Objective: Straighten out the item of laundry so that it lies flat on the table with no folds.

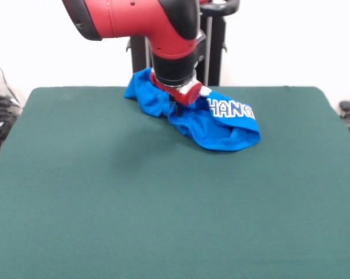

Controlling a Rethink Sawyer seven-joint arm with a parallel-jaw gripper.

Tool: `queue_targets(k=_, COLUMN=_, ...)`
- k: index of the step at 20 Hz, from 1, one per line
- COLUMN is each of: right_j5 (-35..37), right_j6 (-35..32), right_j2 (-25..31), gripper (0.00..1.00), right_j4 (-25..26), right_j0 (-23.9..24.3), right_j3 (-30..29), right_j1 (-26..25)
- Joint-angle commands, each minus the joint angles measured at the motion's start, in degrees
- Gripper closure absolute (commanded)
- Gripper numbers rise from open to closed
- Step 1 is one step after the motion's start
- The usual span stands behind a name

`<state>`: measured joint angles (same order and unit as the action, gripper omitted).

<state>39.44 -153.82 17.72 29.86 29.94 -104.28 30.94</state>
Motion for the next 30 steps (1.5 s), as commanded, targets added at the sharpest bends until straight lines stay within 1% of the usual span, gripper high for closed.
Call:
queue_targets(k=1, right_j5=0.85, right_j6=6.53, right_j2=4.07, gripper=1.0, right_j4=-1.72, right_j0=0.05, right_j3=2.09, right_j1=-3.52)
queue_targets(k=9, right_j5=1.38, right_j6=5.96, right_j2=4.21, gripper=1.0, right_j4=-2.0, right_j0=0.12, right_j3=1.9, right_j1=-3.09)
queue_targets(k=14, right_j5=0.29, right_j6=7.76, right_j2=3.95, gripper=1.0, right_j4=-0.14, right_j0=0.89, right_j3=5.02, right_j1=-4.47)
queue_targets(k=17, right_j5=-1.03, right_j6=7.94, right_j2=3.06, gripper=1.0, right_j4=1.84, right_j0=0.56, right_j3=7.01, right_j1=-3.59)
queue_targets(k=20, right_j5=-4.23, right_j6=6.24, right_j2=1.84, gripper=1.0, right_j4=3.82, right_j0=-0.42, right_j3=9.51, right_j1=-2.93)
queue_targets(k=24, right_j5=-3.53, right_j6=6.48, right_j2=2.78, gripper=1.0, right_j4=3.0, right_j0=-0.1, right_j3=11.16, right_j1=-0.65)
queue_targets(k=30, right_j5=-1.06, right_j6=8.99, right_j2=6.93, gripper=1.0, right_j4=-1.26, right_j0=2.45, right_j3=12.91, right_j1=1.21)
